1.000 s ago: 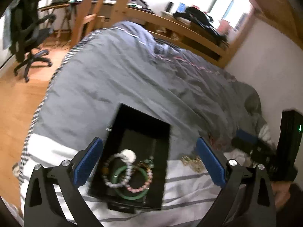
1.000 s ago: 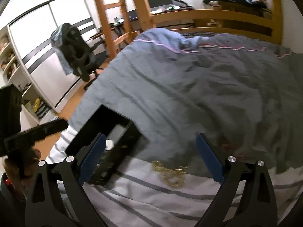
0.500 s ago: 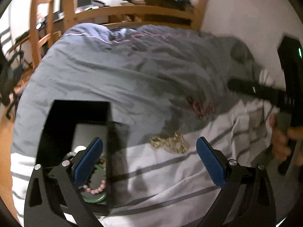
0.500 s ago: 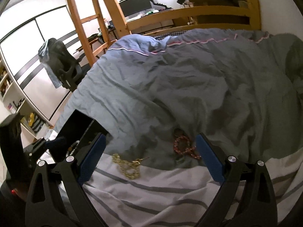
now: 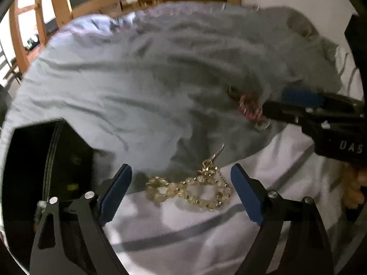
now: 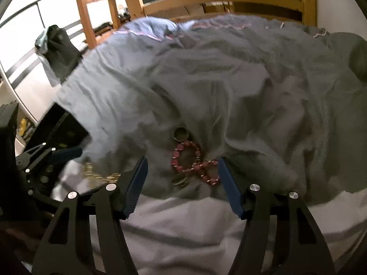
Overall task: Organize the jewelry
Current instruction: 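Grasp the gold chain bracelet with the left tool while the right tool grasps the red bead bracelet, then lift the gold chain and red bead bracelet toward the black box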
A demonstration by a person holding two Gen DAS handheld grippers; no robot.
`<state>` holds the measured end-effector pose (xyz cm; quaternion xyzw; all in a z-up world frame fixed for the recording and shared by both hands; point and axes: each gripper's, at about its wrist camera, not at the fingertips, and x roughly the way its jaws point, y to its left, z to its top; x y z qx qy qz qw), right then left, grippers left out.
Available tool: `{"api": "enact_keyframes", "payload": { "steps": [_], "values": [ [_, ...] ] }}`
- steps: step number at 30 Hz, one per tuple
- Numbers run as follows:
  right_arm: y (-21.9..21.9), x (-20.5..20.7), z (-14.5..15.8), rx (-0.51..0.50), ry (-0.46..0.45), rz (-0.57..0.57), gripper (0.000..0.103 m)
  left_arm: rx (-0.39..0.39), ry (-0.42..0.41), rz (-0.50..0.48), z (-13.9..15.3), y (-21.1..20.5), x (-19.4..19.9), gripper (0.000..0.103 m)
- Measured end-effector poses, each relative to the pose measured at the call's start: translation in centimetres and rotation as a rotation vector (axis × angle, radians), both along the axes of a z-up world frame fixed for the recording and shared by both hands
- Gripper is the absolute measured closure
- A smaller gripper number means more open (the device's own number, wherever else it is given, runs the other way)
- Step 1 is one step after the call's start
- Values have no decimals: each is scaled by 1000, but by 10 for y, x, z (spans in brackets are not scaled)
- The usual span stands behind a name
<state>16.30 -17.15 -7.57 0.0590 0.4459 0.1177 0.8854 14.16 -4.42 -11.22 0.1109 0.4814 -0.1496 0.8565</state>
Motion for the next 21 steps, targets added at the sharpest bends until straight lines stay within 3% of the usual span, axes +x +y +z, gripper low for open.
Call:
{"api": "enact_keyframes", "payload": {
  "steps": [2, 5, 7, 10, 12, 16, 21],
  "values": [
    [0, 11, -16, -45, 40, -19, 41, 36, 45, -5, -17, -3, 5, 22],
    [1, 20, -34, -87, 75, -5, 41, 45, 45, -18, -19, -5, 7, 25],
    [3, 21, -35, -109, 66, 7, 42, 36, 48, -15, -18, -3, 8, 33],
    [-2, 21, -34, -98, 59, -11, 65, 38, 43, -3, -15, -2, 9, 49],
    [-10, 21, -33, -65, 65, -36, 88, 37, 37, 4, -12, -2, 8, 60],
    [-20, 20, -30, 12, 78, -66, 91, 16, 35, 15, -4, 4, 7, 79],
    [-17, 12, -18, 57, 27, -55, 91, -30, 37, 29, 7, 12, 8, 89]
  ]
}}
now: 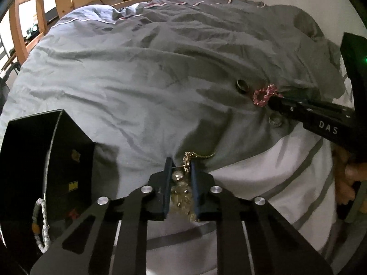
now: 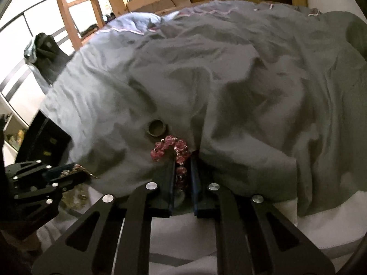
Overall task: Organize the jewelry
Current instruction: 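Lift the gold chain and red bead bracelet toward the black box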
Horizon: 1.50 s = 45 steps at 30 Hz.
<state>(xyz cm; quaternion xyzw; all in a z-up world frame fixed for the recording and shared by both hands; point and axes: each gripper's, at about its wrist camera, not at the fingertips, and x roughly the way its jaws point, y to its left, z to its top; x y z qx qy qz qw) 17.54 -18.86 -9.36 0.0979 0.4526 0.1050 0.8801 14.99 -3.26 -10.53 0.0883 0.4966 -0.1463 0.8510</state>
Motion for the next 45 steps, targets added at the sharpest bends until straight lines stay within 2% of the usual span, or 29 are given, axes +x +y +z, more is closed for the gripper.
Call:
{"api": "enact_keyframes", "payload": {
  "steps": [4, 8, 16, 25, 36, 45],
  "values": [
    [-5, -6, 13, 91, -72, 6, 91, -37, -7, 4, 5, 3, 2, 90],
    [-9, -9, 25, 135, -139, 4, 91, -79, -39, -9, 15, 4, 0, 90],
    [-11, -9, 32, 176, -161, -6, 91, -106, -57, -35, 21, 0, -2, 90],
    [-15, -16, 46, 217, -216, -7, 91, -148, -86, -3, 39, 15, -1, 90],
    [-20, -24, 68, 254, -305, -3, 91, -145, -114, -8, 52, 18, -6, 90],
    [-25, -32, 82, 277, -328, -15, 91, -144, -131, -14, 62, 18, -11, 90]
  ]
}}
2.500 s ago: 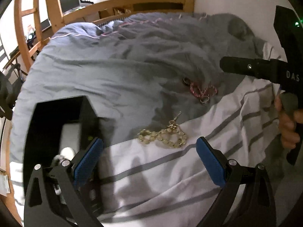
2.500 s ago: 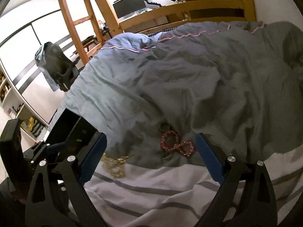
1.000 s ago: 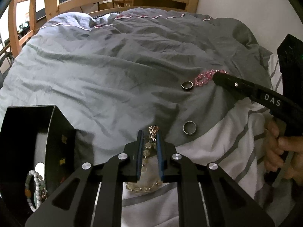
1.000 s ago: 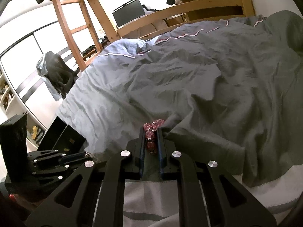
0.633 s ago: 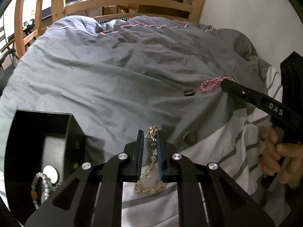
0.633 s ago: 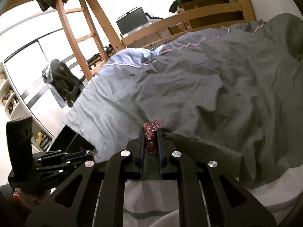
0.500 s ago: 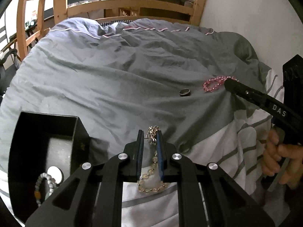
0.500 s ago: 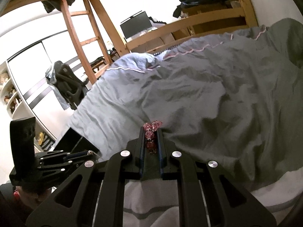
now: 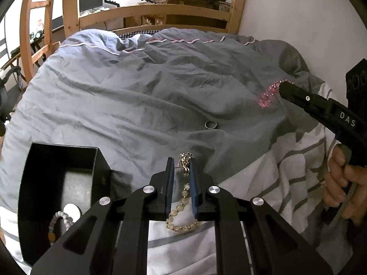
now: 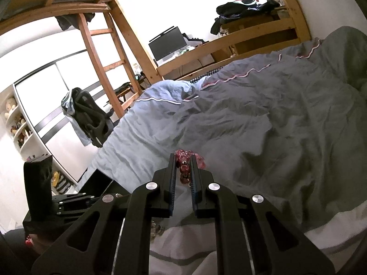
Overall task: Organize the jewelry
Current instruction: 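Lift the gold chain and red bead bracelet toward the black box, then lower both bracelets into the black box and open both tools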
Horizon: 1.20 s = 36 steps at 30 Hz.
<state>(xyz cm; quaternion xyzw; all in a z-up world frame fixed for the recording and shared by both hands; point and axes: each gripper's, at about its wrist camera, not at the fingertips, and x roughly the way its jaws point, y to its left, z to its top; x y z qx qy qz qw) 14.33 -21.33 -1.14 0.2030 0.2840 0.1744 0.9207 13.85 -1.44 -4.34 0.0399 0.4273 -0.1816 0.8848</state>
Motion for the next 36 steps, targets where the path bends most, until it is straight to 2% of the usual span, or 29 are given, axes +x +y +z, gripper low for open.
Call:
{"api": "enact_keyframes", "payload": {
  "steps": [13, 23, 27, 33, 36],
  "values": [
    [29, -31, 45, -62, -25, 51, 91, -50, -51, 38, 43, 25, -36, 90],
    [65, -47, 87, -88, -53, 114, 91, -81, -73, 103, 66, 59, -51, 90],
    [83, -51, 98, -102, -61, 139, 91, -78, -86, 97, 74, 72, -56, 90],
    [114, -51, 108, -109, -63, 180, 91, -82, -66, 130, 81, 101, -55, 90],
    [130, -49, 110, -115, -60, 201, 91, -54, -43, 115, 79, 115, -55, 90]
  ]
}}
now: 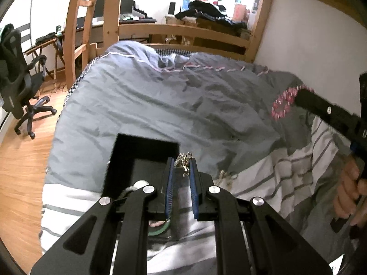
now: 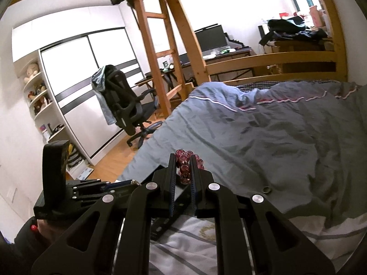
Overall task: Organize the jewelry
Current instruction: 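Lower both bracelets into the black box and open both tools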
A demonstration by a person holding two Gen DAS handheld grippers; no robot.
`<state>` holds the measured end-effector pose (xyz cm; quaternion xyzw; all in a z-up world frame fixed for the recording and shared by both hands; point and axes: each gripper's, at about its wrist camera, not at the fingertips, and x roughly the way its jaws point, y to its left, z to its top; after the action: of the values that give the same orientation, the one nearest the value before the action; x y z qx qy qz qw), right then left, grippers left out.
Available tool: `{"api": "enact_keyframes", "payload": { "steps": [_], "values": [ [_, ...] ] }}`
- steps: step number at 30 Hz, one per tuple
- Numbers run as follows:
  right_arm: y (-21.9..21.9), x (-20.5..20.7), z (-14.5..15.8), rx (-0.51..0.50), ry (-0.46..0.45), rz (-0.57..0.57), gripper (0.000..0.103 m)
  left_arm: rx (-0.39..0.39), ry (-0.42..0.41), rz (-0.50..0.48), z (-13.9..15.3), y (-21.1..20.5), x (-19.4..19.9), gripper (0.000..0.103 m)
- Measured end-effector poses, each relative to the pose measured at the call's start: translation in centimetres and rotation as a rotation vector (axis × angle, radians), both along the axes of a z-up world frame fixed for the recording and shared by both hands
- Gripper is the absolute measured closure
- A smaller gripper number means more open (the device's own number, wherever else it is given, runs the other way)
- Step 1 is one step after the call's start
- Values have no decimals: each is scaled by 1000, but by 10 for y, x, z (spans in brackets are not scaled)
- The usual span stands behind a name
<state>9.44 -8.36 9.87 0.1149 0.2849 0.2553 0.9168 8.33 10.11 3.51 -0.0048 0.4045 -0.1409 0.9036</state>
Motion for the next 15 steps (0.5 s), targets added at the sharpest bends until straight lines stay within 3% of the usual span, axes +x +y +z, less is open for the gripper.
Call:
{"api": "enact_keyframes", "payload": {
  "steps": [4, 15],
  "values": [
    [25, 3, -2, -12, 8, 34, 91, -5, 15, 8, -3, 23, -2, 90],
    [91, 9, -27, -45, 58, 131, 91, -127, 98, 59, -19, 75, 16, 90]
  ]
}}
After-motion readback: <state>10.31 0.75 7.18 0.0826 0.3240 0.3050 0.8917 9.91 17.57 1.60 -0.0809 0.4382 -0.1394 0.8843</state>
